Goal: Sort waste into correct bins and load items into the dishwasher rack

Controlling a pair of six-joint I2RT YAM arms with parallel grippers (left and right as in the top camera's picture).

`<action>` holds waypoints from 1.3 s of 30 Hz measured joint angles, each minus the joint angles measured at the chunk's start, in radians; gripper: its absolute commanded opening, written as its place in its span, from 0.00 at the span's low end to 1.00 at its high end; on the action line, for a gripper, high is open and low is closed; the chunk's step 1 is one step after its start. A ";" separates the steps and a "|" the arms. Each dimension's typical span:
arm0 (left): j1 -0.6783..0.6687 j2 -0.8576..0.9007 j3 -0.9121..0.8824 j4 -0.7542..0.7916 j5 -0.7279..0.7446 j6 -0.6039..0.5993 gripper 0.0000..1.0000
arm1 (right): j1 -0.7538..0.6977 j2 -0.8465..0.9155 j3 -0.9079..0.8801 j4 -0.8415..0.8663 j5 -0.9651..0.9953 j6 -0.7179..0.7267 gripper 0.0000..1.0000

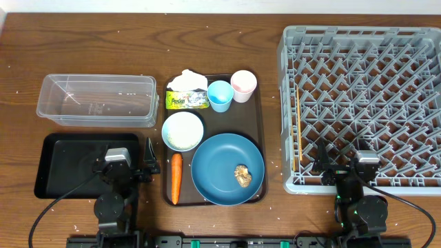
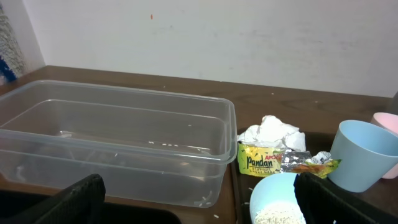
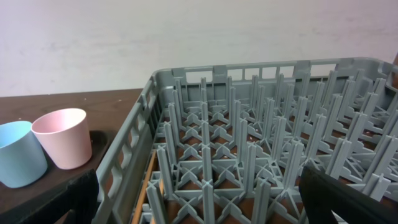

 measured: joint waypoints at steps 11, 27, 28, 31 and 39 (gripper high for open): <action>0.000 0.000 0.001 0.005 0.058 -0.042 0.98 | 0.000 0.000 0.000 0.002 0.000 0.000 0.99; 0.000 0.107 0.227 -0.058 0.417 -0.164 0.98 | 0.000 0.018 0.097 -0.003 -0.232 0.069 0.99; 0.000 0.153 0.290 -0.080 0.425 -0.163 0.98 | 0.000 0.031 0.132 -0.027 -0.239 0.077 0.99; 0.000 0.328 0.467 -0.186 0.452 -0.162 0.98 | 0.000 0.105 0.267 -0.128 -0.251 0.095 0.99; -0.026 0.947 0.980 -0.570 0.507 -0.125 0.98 | 0.000 0.482 0.631 -0.415 -0.249 0.097 0.99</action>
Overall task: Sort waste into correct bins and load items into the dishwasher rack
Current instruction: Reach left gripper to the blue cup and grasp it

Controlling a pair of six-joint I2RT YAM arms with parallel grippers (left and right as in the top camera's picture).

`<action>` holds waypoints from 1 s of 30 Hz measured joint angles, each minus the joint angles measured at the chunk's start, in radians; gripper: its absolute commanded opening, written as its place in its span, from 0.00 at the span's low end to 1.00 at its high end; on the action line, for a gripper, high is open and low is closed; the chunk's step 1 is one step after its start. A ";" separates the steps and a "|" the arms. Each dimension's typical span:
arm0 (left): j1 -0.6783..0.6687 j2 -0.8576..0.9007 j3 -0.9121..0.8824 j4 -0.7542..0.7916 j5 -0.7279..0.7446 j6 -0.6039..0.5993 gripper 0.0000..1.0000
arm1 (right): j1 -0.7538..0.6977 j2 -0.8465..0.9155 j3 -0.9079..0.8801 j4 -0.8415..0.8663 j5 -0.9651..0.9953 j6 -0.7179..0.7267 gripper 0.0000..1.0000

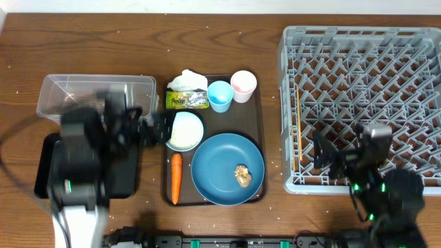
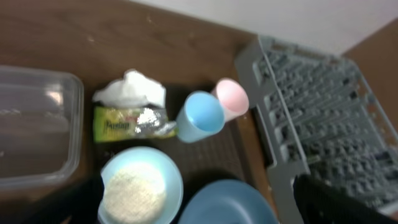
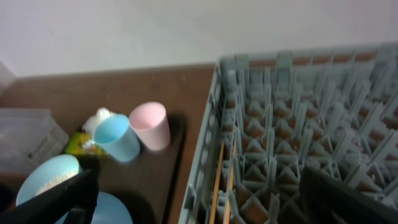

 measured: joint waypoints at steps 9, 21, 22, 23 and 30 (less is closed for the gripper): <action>-0.175 0.449 0.435 -0.302 -0.104 0.126 0.98 | 0.000 0.414 0.243 -0.102 -0.107 -0.018 0.99; -0.219 0.631 0.439 -0.115 -0.242 0.087 0.98 | 0.000 0.488 0.256 -0.143 -0.264 -0.023 0.99; -0.225 0.640 0.439 -0.097 -0.259 0.079 0.98 | 0.000 0.488 0.256 -0.143 -0.265 -0.023 0.99; -0.233 0.653 0.440 -0.079 -0.275 0.071 0.99 | 0.000 0.488 0.256 -0.144 -0.266 -0.023 0.99; -0.307 0.798 0.441 -0.014 -0.372 0.039 0.79 | 0.000 0.488 0.257 -0.166 -0.270 -0.023 0.99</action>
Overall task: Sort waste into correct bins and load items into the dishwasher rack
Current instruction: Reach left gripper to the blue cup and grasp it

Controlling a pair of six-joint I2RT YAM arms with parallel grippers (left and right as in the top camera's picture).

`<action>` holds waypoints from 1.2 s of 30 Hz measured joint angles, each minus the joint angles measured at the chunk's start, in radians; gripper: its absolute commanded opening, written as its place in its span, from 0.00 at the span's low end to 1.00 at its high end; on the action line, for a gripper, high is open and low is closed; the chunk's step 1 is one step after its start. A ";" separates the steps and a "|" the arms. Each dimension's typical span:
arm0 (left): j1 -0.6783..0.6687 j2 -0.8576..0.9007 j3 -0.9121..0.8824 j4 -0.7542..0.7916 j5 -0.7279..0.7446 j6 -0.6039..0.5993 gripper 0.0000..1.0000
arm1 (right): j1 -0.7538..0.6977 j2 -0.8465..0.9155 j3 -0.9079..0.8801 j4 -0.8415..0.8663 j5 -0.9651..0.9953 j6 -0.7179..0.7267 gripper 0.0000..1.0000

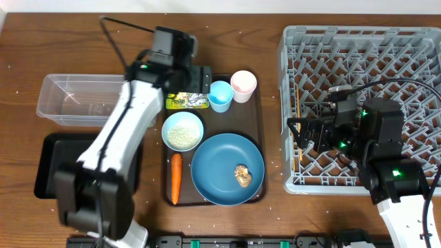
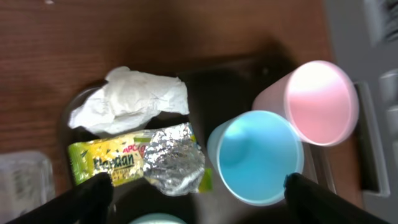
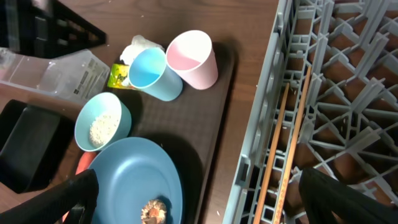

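A brown tray point(image 1: 258, 131) holds a blue plate point(image 1: 217, 162) with a food scrap point(image 1: 242, 176), a carrot point(image 1: 176, 178), a bowl of rice point(image 1: 182, 131), a blue cup point(image 2: 255, 155), a pink cup point(image 2: 320, 99), a yellow-green wrapper point(image 2: 140, 162) and a crumpled tissue point(image 2: 134, 99). My left gripper point(image 2: 199, 202) hangs open above the wrapper and blue cup, holding nothing. Open and holding nothing, my right gripper point(image 3: 202, 205) hovers over the left front wall of the grey dish rack point(image 1: 365, 41).
A clear plastic bin point(image 1: 76, 103) stands left of the tray, with a black bin point(image 1: 58, 165) in front of it. Two wooden chopsticks point(image 3: 280, 137) lie in the rack's left row. My left arm point(image 1: 131, 131) stretches across both bins.
My left gripper has moved from beside the clear bin to the tray's back, now looking straight down on wrapper, tissue and cups. My right gripper has shifted left over the rack's front-left wall.
Both arms first sat low at the table's front, the left over the black bin, the right at the rack's front edge. Then both were raised, looking toward the tray. Now the left hangs over the wrapper and the right over the rack's left wall. Nothing on the tray has moved.
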 measured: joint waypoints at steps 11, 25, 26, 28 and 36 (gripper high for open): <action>-0.042 0.151 0.000 0.076 -0.043 -0.006 0.49 | 0.000 0.000 0.001 -0.040 0.000 -0.001 0.99; -0.080 0.201 0.000 0.099 -0.049 0.000 0.14 | 0.000 0.000 0.001 -0.051 0.000 -0.001 0.99; -0.079 0.201 0.000 0.099 -0.049 -0.002 0.12 | 0.000 0.000 0.001 -0.053 0.000 -0.001 0.99; -0.079 0.201 0.000 0.099 -0.051 -0.001 0.06 | 0.000 0.000 0.001 -0.056 0.000 -0.001 0.99; -0.079 0.200 0.000 0.074 -0.051 0.000 0.06 | 0.000 0.000 0.001 -0.079 0.000 -0.002 0.95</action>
